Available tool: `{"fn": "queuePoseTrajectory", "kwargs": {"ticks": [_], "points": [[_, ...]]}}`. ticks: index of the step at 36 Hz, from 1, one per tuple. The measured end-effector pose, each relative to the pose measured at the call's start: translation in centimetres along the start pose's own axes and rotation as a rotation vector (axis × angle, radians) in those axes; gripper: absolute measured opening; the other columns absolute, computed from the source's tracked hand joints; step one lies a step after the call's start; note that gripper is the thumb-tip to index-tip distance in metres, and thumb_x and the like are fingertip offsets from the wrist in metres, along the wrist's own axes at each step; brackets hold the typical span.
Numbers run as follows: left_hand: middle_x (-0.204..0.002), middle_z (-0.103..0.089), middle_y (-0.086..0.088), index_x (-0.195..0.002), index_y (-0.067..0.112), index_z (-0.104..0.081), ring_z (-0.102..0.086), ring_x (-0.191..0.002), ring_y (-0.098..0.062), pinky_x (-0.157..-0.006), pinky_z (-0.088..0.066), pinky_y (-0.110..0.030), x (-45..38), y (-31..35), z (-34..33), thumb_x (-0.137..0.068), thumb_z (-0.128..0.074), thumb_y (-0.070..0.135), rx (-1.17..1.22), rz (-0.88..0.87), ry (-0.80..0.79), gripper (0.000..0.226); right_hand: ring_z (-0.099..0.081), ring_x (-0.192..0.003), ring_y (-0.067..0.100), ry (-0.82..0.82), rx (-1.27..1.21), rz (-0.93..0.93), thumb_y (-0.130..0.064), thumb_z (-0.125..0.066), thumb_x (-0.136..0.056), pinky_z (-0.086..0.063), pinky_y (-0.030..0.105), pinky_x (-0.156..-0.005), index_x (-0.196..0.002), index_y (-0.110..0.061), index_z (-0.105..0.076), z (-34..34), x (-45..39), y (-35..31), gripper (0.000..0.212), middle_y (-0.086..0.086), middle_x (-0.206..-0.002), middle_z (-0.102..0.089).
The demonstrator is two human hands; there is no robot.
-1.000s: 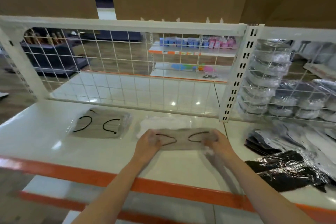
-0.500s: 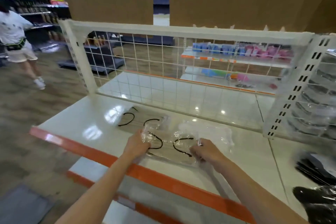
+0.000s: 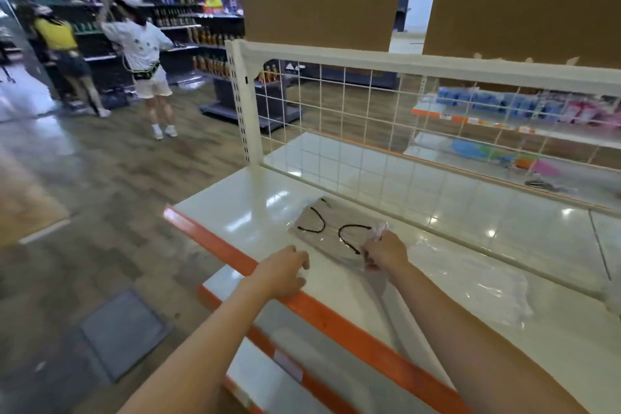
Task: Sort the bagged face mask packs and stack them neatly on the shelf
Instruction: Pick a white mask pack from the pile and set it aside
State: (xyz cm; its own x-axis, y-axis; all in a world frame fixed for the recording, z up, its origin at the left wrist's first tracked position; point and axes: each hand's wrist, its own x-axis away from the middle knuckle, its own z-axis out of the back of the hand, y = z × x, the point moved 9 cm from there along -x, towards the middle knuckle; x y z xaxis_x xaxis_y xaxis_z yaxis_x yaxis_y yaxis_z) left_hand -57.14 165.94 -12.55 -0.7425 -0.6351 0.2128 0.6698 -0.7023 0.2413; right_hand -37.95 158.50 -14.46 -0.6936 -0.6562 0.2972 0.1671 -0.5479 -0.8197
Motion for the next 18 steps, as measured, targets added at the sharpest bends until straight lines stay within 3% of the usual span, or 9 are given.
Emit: {"fn": "queuePoseTrajectory", "kwargs": {"ticks": [2, 6, 9, 13, 18], "points": [[-0.118, -0.048, -0.005, -0.122, 0.017, -0.05, -0.053, -0.104, -0.024, -0.087, -0.046, -0.034, 0.2, 0.6, -0.3, -0.092, -0.052, 0.024, -0.024, -0.024, -0.017, 0.032, -0.063, -0.066, 0.03, -0.054, -0.052, -0.085, 0.0, -0.06, -0.071, -0.056, 0.036, -0.067, -0.094, 0.0, -0.056, -0.5, -0.7, 0.7, 0.023, 0.017, -0.071, -0.062], [-0.117, -0.051, -0.006, -0.123, 0.016, -0.051, -0.053, -0.105, -0.024, -0.087, -0.045, -0.033, 0.1, 2.1, -0.9, -0.092, -0.052, 0.025, -0.064, -0.077, -0.049, 0.032, -0.069, -0.075, 0.034, -0.062, -0.017, -0.121, 0.001, -0.055, -0.071, -0.057, 0.035, -0.068, -0.099, 0.012, -0.062, 0.0, -0.6, 0.9, 0.031, 0.02, -0.076, -0.066], [-0.116, -0.053, -0.004, -0.121, 0.016, -0.053, -0.052, -0.106, -0.022, -0.086, -0.042, -0.03, -0.1, 4.0, -1.4, -0.092, -0.053, 0.026, -0.086, -0.137, -0.08, 0.031, -0.065, -0.079, 0.03, -0.058, 0.105, -0.079, -0.002, -0.057, -0.077, -0.047, 0.029, -0.061, -0.117, 0.008, -0.054, 1.3, 0.2, 0.4, 0.041, 0.016, -0.089, -0.063], [-0.119, -0.052, -0.004, -0.118, 0.015, -0.056, -0.052, -0.106, -0.022, -0.085, -0.041, -0.029, -1.1, 7.9, -2.0, -0.092, -0.052, 0.023, -0.126, -0.25, -0.103, 0.028, -0.052, -0.115, 0.03, 0.041, 0.453, 0.127, -0.016, -0.048, -0.091, -0.044, 0.032, -0.084, -0.134, -0.005, -0.039, 4.6, 1.8, -0.7, 0.046, 0.013, -0.127, -0.05], [-0.122, -0.053, -0.005, -0.116, 0.016, -0.057, -0.052, -0.11, -0.023, -0.092, -0.044, -0.033, -2.5, 15.2, -3.2, -0.094, -0.048, 0.023, -0.164, -0.387, -0.109, 0.025, -0.04, -0.127, 0.026, 0.146, 0.925, 0.21, -0.017, -0.046, -0.091, -0.032, 0.038, -0.102, -0.139, -0.014, -0.033, 9.3, 4.2, 1.0, 0.05, 0.008, -0.137, -0.042]]}}
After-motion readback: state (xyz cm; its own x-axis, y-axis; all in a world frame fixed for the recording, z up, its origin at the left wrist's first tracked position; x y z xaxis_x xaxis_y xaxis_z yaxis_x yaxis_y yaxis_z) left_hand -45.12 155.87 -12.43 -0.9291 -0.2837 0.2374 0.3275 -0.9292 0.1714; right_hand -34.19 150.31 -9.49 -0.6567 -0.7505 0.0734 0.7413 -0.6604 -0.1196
